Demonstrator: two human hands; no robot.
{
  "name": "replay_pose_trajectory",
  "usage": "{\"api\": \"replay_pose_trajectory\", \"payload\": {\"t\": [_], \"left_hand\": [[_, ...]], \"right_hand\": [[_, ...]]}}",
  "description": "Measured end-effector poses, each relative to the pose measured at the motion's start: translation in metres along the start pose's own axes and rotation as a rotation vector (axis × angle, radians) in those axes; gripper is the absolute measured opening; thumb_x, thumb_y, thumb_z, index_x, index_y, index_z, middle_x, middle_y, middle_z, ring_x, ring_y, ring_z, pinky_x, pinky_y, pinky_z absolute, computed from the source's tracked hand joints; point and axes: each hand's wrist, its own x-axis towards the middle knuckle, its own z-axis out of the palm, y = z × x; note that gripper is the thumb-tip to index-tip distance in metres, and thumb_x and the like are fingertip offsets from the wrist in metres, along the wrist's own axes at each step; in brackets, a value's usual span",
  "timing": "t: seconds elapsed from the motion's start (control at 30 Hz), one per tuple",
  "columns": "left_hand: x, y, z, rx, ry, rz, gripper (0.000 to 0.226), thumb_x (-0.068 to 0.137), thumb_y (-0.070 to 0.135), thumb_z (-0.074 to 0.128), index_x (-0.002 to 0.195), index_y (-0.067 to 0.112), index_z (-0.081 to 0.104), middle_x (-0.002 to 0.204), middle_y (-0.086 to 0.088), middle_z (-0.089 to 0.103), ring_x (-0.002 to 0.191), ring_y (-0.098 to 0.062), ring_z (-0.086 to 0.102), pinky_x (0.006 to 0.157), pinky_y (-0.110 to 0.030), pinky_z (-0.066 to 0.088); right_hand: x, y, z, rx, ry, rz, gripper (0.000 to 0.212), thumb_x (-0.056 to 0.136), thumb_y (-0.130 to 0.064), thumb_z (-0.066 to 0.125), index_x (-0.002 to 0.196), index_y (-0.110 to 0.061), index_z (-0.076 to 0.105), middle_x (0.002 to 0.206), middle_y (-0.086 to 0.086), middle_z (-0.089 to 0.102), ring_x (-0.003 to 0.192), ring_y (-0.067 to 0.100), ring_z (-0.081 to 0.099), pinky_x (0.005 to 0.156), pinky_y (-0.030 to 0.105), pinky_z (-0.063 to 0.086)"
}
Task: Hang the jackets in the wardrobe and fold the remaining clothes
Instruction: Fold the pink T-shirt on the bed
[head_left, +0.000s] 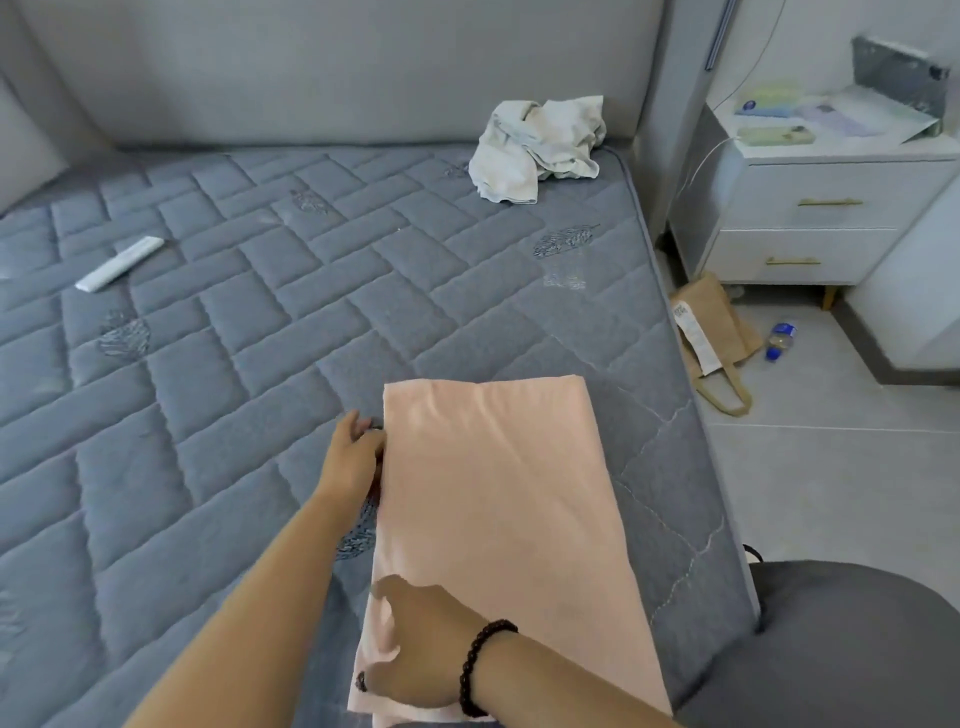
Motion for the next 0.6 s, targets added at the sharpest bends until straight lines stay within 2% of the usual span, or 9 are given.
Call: {"api": "replay_pose_trajectory", "payload": {"t": [0.07, 0.13, 0.17, 0.23, 0.3, 0.37, 0.47, 0.53, 0.6], "left_hand": [[-0.021, -0.019, -0.005, -0.071, -0.015, -0.044, 0.058, 0.088, 0.022, 0.061, 0.139, 0.005, 0.038, 0.114, -0.008, 0.061, 0.093, -0.028, 0.062, 0.080, -0.043, 0.051], [-0.049, -0.035, -0.011, -0.053, -0.043, -0.062, 0.041, 0.087, 0.028, 0.068, 0.124, 0.021, 0.051, 0.097, 0.006, 0.071, 0.087, -0.013, 0.067, 0.072, -0.028, 0.053], [-0.062, -0.041, -0.012, -0.042, -0.072, -0.071, 0.032, 0.087, 0.030, 0.069, 0.116, 0.027, 0.055, 0.091, 0.010, 0.073, 0.083, -0.011, 0.070, 0.066, -0.025, 0.054], [-0.084, -0.052, -0.010, -0.023, -0.141, -0.101, 0.026, 0.085, 0.032, 0.072, 0.108, 0.028, 0.061, 0.092, 0.010, 0.075, 0.081, -0.012, 0.072, 0.064, -0.028, 0.057], [-0.100, -0.057, -0.007, 0.041, -0.170, -0.126, 0.026, 0.082, 0.036, 0.075, 0.105, 0.029, 0.066, 0.094, 0.008, 0.075, 0.084, -0.015, 0.073, 0.075, -0.036, 0.058], [-0.111, -0.059, -0.006, 0.058, -0.164, -0.153, 0.027, 0.079, 0.040, 0.077, 0.102, 0.027, 0.068, 0.093, 0.007, 0.076, 0.086, -0.017, 0.072, 0.080, -0.040, 0.057], [-0.125, -0.060, -0.005, 0.038, -0.176, -0.192, 0.032, 0.076, 0.043, 0.079, 0.099, 0.022, 0.072, 0.088, 0.006, 0.077, 0.081, -0.016, 0.073, 0.076, -0.036, 0.056], [-0.134, -0.063, -0.005, 0.013, -0.198, -0.215, 0.042, 0.069, 0.045, 0.083, 0.100, 0.019, 0.072, 0.088, 0.003, 0.077, 0.082, -0.017, 0.073, 0.077, -0.037, 0.056], [-0.143, -0.066, -0.005, -0.042, -0.209, -0.240, 0.050, 0.061, 0.042, 0.086, 0.101, 0.017, 0.071, 0.091, -0.001, 0.077, 0.084, -0.022, 0.074, 0.080, -0.040, 0.057]], "right_hand": [[-0.007, 0.011, 0.005, 0.111, -0.006, -0.073, 0.060, 0.082, -0.036, 0.065, 0.136, -0.026, 0.040, 0.122, -0.007, 0.058, 0.104, 0.011, 0.055, 0.090, 0.024, 0.043], [-0.019, 0.030, -0.002, 0.262, 0.163, -0.109, 0.045, 0.083, -0.028, 0.063, 0.127, -0.029, 0.052, 0.110, -0.014, 0.061, 0.086, -0.005, 0.054, 0.083, 0.011, 0.041], [-0.025, 0.043, -0.010, 0.303, 0.285, -0.098, 0.038, 0.085, -0.022, 0.061, 0.121, -0.030, 0.055, 0.106, -0.016, 0.060, 0.085, -0.008, 0.053, 0.080, 0.007, 0.041], [-0.040, 0.074, -0.030, 0.252, 0.526, -0.028, 0.032, 0.088, -0.016, 0.059, 0.118, -0.028, 0.055, 0.110, -0.016, 0.054, 0.097, -0.005, 0.052, 0.088, 0.010, 0.043], [-0.054, 0.100, -0.046, 0.154, 0.681, 0.112, 0.034, 0.090, -0.013, 0.059, 0.122, -0.021, 0.051, 0.120, -0.010, 0.046, 0.113, 0.005, 0.047, 0.100, 0.020, 0.041], [-0.061, 0.117, -0.052, 0.088, 0.736, 0.247, 0.039, 0.089, -0.014, 0.060, 0.126, -0.020, 0.049, 0.125, -0.006, 0.038, 0.123, 0.013, 0.038, 0.106, 0.025, 0.035], [-0.066, 0.120, -0.048, -0.002, 0.732, 0.385, 0.047, 0.087, -0.026, 0.062, 0.130, -0.030, 0.044, 0.129, -0.005, 0.031, 0.125, 0.017, 0.027, 0.105, 0.028, 0.030], [-0.069, 0.121, -0.046, 0.053, 0.737, 0.430, 0.056, 0.085, -0.029, 0.065, 0.134, -0.028, 0.038, 0.133, 0.000, 0.031, 0.125, 0.020, 0.030, 0.101, 0.030, 0.032], [-0.074, 0.126, -0.047, 0.187, 0.738, 0.449, 0.062, 0.081, -0.026, 0.070, 0.133, -0.018, 0.036, 0.129, 0.003, 0.041, 0.116, 0.021, 0.044, 0.094, 0.029, 0.040]]}}
